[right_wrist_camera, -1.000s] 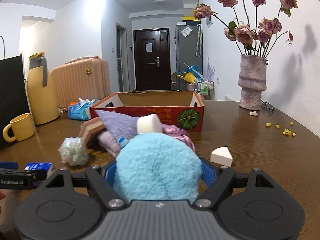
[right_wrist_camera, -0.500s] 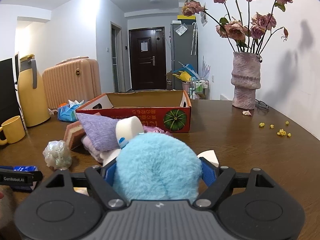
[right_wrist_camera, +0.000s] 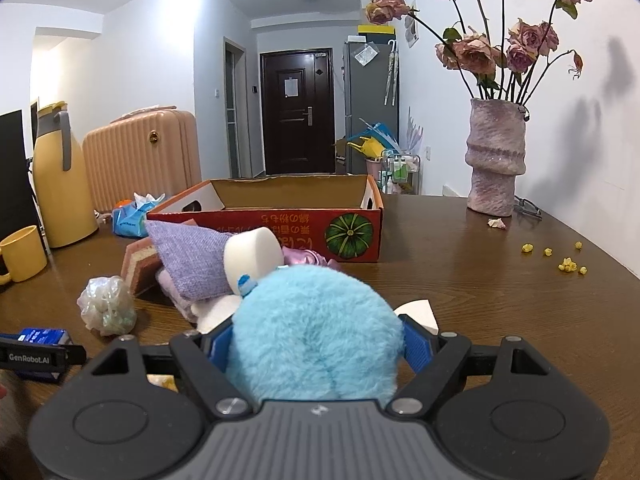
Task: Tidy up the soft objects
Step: 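Lift the blue pouf with the right tool while the left tool grasps the blue tissue pack, then carry the pouf and tissue pack with both tools over the cardboard box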
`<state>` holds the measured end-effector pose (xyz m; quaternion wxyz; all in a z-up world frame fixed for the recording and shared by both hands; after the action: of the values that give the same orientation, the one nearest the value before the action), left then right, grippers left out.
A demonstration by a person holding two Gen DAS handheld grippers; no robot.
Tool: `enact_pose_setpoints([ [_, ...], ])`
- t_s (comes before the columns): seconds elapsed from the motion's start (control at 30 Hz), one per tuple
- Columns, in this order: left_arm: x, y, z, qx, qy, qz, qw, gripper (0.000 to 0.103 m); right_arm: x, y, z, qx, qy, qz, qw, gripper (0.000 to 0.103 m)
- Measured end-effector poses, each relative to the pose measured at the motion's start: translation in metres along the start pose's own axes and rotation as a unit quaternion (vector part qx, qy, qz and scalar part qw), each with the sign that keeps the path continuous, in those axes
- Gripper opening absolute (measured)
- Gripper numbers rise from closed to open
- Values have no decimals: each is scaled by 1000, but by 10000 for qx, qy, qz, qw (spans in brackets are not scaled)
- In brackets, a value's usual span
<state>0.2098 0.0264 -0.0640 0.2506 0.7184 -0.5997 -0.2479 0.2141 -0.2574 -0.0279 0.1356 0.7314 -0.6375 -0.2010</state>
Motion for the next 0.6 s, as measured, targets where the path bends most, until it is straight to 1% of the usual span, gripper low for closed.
enact_pose_setpoints([
  [0.07,0,1,0,32,-17,19,10000,87,0,0,0,-11,9,1,10000,80],
  [0.1,1,1,0,60,-37,16,10000,80,0,0,0,-13,12,1,10000,80],
  [0.13,1,2,0,95,-53,26,9999,75,1,-1,0,-13,13,5,10000,80],
  [0.4,1,8,-1,210,5,225,9995,74,1,-2,-1,-33,29,55,10000,80],
  [0.6,2,18,-7,421,36,306,9986,74,1,-4,-8,-18,71,109,9999,80],
])
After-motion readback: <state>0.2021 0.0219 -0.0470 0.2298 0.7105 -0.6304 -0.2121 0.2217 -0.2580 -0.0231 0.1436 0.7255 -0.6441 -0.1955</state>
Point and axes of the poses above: each gripper's, at about its wrist camera, not at the fingertips, and y roughly against the way its jaws point, x to its right, z to its underside, the point moved 3 cm from there along -y, roughly the way its jaws point, and after that the axes turned 5 degrees about -y, right-handed, at the moved point
